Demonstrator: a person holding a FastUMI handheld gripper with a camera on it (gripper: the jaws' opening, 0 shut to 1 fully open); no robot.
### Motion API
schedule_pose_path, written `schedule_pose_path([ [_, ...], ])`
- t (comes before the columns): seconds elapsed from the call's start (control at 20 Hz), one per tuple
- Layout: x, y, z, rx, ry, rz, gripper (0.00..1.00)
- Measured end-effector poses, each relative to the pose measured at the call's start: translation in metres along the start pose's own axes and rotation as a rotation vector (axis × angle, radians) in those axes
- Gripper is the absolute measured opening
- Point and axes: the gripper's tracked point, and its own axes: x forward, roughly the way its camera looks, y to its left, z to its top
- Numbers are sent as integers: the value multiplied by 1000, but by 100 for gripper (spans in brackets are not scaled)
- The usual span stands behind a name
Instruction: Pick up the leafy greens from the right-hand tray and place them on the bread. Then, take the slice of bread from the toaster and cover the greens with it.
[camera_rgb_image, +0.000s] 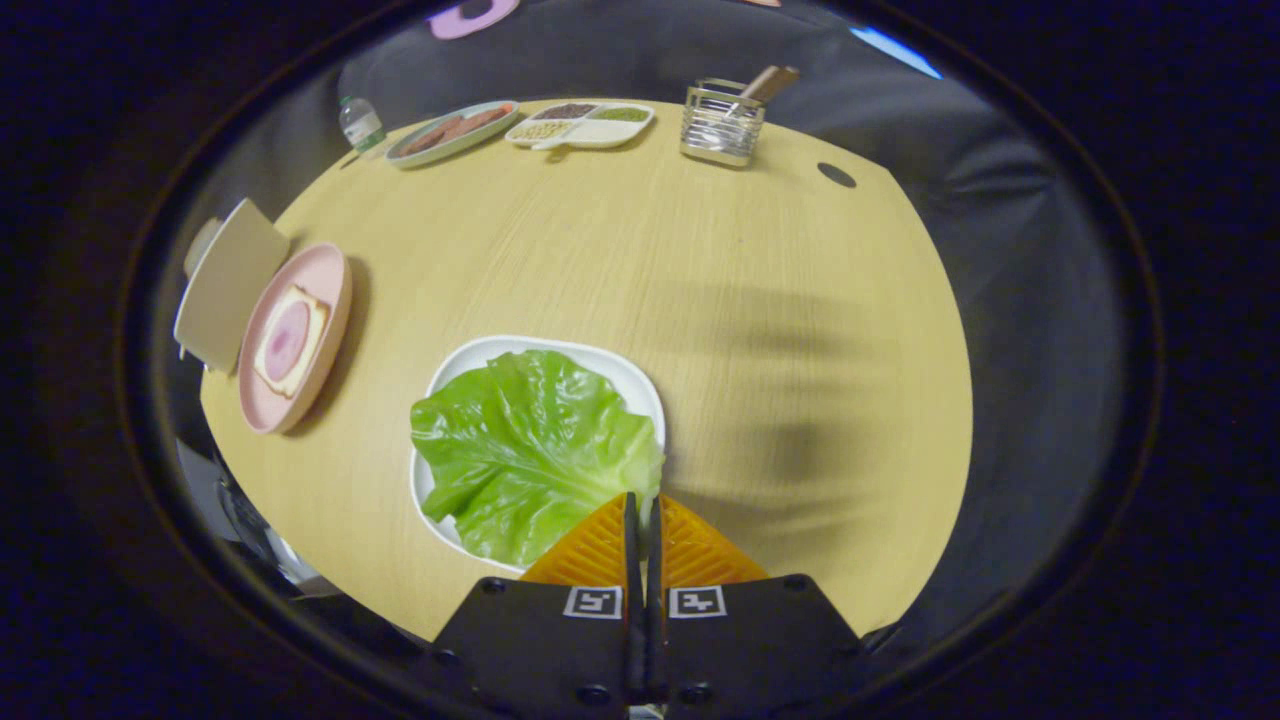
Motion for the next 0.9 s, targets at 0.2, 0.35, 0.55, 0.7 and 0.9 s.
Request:
schedule_pose_path([
  [0.2,-3,-6,6,-154,-38,-120,3],
  [0.35,-14,8,14,-148,-69,-99,3],
  [0.55,-44,37,24,0,-112,25,3],
  [0.7,-73,64,40,135,-151,147,3],
  [0.9,-120,112,69,312,-190,357,3],
])
